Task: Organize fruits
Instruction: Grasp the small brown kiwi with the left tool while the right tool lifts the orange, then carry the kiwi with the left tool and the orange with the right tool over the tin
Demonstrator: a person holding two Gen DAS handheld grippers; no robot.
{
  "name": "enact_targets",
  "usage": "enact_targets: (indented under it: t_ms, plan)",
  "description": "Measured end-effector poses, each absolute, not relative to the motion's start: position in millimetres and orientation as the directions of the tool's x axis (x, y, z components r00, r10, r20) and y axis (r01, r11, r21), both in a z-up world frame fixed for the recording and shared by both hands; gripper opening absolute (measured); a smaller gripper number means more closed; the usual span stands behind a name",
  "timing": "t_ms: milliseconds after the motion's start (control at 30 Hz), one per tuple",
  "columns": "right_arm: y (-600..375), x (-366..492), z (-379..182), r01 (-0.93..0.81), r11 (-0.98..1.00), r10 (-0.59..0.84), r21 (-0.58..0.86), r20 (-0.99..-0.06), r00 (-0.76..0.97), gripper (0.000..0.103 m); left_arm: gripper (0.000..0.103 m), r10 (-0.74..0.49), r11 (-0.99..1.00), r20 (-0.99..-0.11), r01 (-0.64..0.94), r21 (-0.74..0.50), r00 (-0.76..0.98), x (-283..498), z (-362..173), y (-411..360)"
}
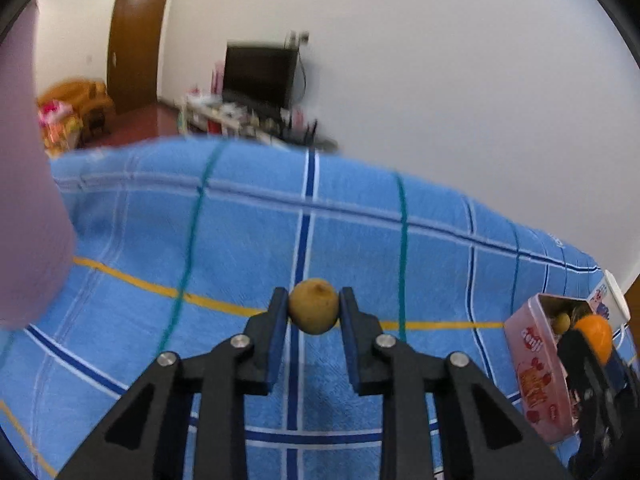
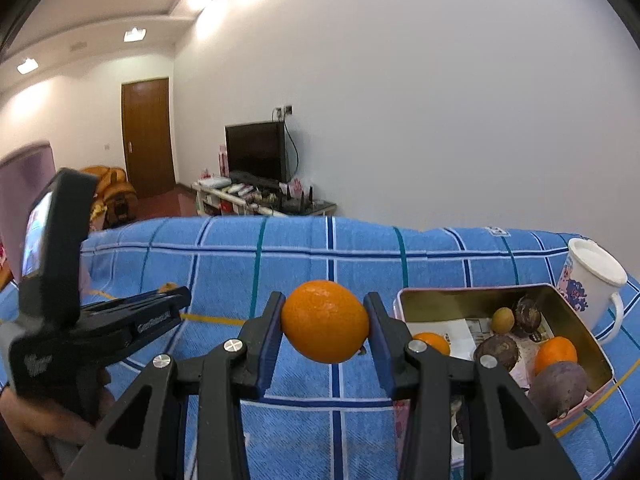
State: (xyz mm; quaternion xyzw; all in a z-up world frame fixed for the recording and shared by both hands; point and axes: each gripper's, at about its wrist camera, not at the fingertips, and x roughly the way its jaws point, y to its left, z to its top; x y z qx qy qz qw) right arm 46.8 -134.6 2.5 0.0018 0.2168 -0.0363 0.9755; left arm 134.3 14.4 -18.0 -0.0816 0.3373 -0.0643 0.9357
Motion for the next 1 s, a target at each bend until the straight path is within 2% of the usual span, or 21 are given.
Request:
enact_targets:
  t_ms: [100, 200, 300, 600, 1000]
  plan:
    - [-131.3, 38.3, 7.7, 0.064, 0.998, -0.065, -0.018, -0.381, 0.922, 0.042, 0.027, -0.135, 0.988, -0.571, 0.065, -0.141, 0.809, 116.9, -8.3, 10.3]
    - [-124.2, 32.5, 9.7, 0.068, 0.996, -0.084, -0.056, -0.355, 0.931, 0.042, 0.027, -0.148, 0.984, -0.547, 0.067, -0.165, 0.824, 107.2, -4.2, 15.7]
    - [-119.5, 31.2, 8.4, 0.065, 0.995, -0.087, -0.074, -0.359, 0.929, 0.042, 0.027, -0.133, 0.984, -0.544, 0.043, -0.174, 0.828, 98.0, -4.9, 23.5]
    - [-115.2, 29.1, 8.0, 0.046, 0.995, -0.077, -0.093, -0.357, 0.931, 0.042, 0.027, -0.028, 0.996, -0.49, -0.014, -0.083, 0.871, 76.6, -1.6, 19.9]
    - [-115.3, 23.6, 8.6, 0.038, 0.995, -0.069, -0.093, -0.358, 0.931, 0.042, 0.027, 0.026, 0.997, -0.463, -0.058, -0.056, 0.886, 55.2, 0.4, 21.3]
